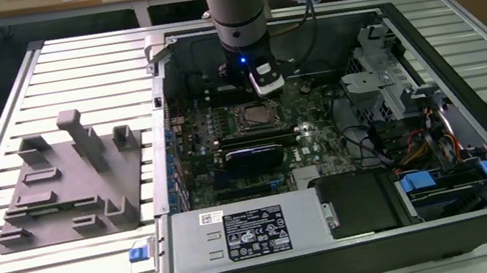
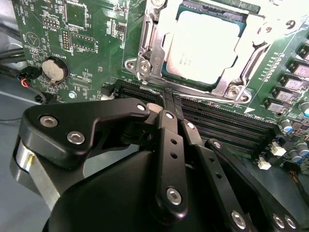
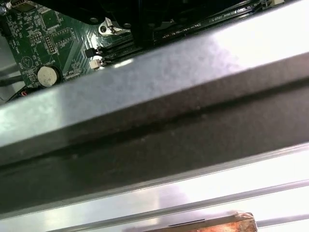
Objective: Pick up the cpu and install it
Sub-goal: 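Install the first cpu locking lever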
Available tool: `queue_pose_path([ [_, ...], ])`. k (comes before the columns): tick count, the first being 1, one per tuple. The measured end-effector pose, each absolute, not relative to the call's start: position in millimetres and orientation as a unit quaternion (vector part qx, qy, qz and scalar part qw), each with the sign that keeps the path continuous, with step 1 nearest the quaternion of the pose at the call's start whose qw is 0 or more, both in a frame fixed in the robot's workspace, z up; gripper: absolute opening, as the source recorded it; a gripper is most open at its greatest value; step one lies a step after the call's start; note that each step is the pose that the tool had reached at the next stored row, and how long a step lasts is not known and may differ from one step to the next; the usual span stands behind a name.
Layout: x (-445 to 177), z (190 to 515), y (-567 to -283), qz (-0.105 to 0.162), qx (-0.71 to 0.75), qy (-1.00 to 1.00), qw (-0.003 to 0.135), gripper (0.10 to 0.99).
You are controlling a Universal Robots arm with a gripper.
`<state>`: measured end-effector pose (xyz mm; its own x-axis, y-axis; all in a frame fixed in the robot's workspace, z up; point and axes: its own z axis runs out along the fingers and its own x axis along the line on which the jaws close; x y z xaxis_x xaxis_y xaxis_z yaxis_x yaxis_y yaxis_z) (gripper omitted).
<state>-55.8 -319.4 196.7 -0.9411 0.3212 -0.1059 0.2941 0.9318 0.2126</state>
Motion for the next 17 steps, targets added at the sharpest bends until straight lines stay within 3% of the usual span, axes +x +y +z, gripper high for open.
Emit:
queue_pose_path([
  [17,-55.8,192.9,-319.7,0.092,0.157,0.981,0.071,0.106],
])
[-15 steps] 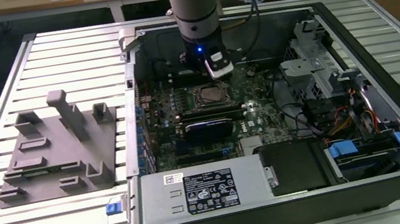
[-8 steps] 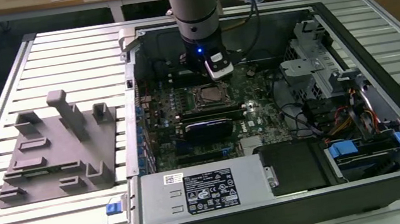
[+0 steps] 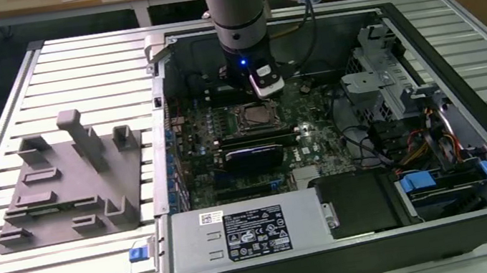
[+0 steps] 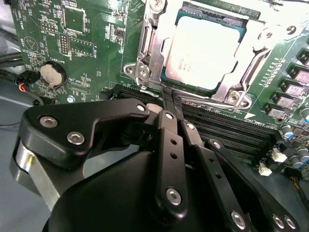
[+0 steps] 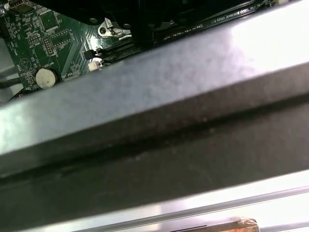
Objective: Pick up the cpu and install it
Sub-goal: 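Install the first cpu locking lever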
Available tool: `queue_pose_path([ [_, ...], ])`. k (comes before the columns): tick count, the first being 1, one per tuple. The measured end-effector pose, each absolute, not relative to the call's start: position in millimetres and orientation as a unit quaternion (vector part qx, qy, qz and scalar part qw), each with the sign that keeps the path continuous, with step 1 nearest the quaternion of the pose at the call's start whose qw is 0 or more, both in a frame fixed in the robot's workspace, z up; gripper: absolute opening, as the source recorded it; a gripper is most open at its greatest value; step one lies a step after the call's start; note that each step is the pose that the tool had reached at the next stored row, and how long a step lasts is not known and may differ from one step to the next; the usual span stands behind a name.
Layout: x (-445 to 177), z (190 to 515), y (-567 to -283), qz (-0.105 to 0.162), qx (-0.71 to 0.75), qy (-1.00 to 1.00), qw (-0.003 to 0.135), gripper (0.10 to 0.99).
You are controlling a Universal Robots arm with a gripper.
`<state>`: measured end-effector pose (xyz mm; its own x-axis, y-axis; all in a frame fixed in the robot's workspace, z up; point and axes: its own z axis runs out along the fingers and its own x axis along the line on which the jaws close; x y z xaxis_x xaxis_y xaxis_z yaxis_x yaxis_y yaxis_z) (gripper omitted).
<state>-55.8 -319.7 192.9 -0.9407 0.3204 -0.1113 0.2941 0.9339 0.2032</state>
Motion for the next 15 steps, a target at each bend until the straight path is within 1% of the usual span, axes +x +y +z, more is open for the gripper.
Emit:
queue_pose_path([
  [15,-56.1,200.0,-319.7,0.092,0.157,0.981,0.071,0.106],
])
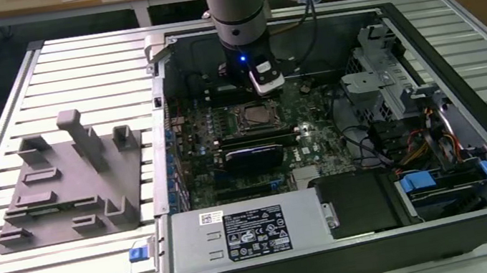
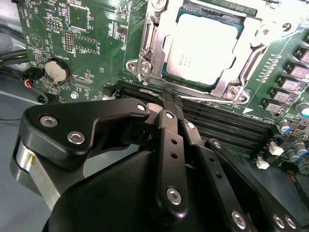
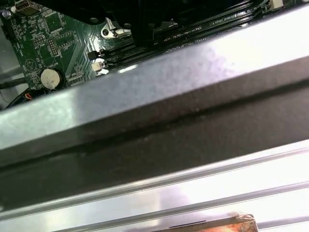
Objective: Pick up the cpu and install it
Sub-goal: 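Install the first cpu locking lever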
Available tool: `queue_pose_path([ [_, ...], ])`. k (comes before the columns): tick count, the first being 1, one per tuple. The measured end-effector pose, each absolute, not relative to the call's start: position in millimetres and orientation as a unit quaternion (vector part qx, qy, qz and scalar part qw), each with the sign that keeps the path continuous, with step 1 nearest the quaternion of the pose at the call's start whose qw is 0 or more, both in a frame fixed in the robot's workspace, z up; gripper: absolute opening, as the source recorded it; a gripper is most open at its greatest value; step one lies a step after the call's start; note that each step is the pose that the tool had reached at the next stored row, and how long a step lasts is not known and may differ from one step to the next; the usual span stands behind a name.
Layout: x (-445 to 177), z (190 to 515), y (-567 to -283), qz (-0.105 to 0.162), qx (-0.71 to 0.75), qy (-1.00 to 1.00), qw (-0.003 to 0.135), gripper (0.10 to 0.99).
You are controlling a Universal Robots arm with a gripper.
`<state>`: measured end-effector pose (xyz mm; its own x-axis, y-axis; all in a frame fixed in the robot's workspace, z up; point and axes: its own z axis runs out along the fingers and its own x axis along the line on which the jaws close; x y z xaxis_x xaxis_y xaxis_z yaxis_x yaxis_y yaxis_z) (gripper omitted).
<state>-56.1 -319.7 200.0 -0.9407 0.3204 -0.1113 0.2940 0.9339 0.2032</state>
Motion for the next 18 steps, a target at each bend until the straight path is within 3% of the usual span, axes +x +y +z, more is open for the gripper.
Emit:
queue_pose_path([
  [18,-58.2,198.6,-315.1,0.092,0.165,0.979,0.072,0.106],
])
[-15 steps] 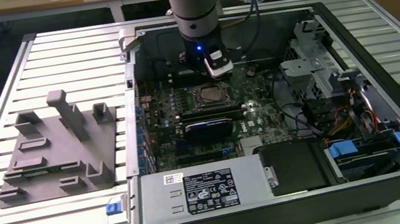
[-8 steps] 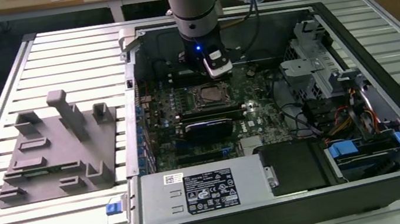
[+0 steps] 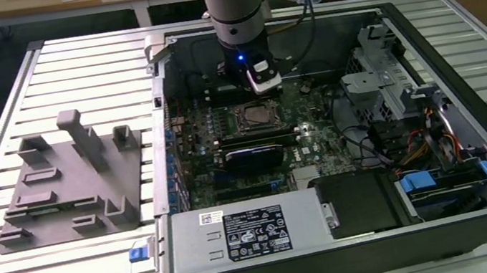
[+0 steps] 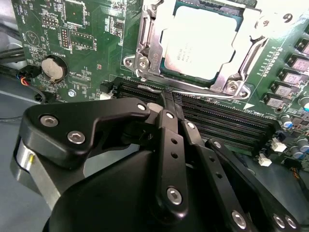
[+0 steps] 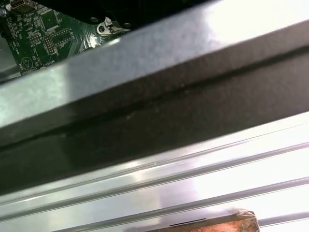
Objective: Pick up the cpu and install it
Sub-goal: 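Install the first cpu locking lever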
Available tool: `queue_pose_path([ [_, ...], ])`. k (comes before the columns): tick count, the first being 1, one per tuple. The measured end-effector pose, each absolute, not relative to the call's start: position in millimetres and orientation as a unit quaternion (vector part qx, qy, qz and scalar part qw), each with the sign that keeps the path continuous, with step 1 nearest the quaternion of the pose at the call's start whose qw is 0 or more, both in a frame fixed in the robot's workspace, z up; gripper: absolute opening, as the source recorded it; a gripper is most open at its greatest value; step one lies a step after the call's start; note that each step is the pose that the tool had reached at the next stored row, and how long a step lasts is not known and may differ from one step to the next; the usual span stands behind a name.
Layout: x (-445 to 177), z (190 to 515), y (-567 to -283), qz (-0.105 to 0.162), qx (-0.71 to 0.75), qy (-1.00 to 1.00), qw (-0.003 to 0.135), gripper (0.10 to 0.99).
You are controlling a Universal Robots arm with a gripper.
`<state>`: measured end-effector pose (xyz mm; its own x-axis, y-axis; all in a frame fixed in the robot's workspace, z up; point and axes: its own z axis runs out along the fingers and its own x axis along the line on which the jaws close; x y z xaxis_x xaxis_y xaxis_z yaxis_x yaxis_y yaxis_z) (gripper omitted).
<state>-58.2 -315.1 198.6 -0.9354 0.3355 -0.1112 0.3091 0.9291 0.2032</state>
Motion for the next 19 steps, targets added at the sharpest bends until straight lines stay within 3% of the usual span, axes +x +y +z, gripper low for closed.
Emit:
queue_pose_path([
  [19,-56.5,195.4,-315.2,0.085,0.175,0.978,0.074,0.106],
])
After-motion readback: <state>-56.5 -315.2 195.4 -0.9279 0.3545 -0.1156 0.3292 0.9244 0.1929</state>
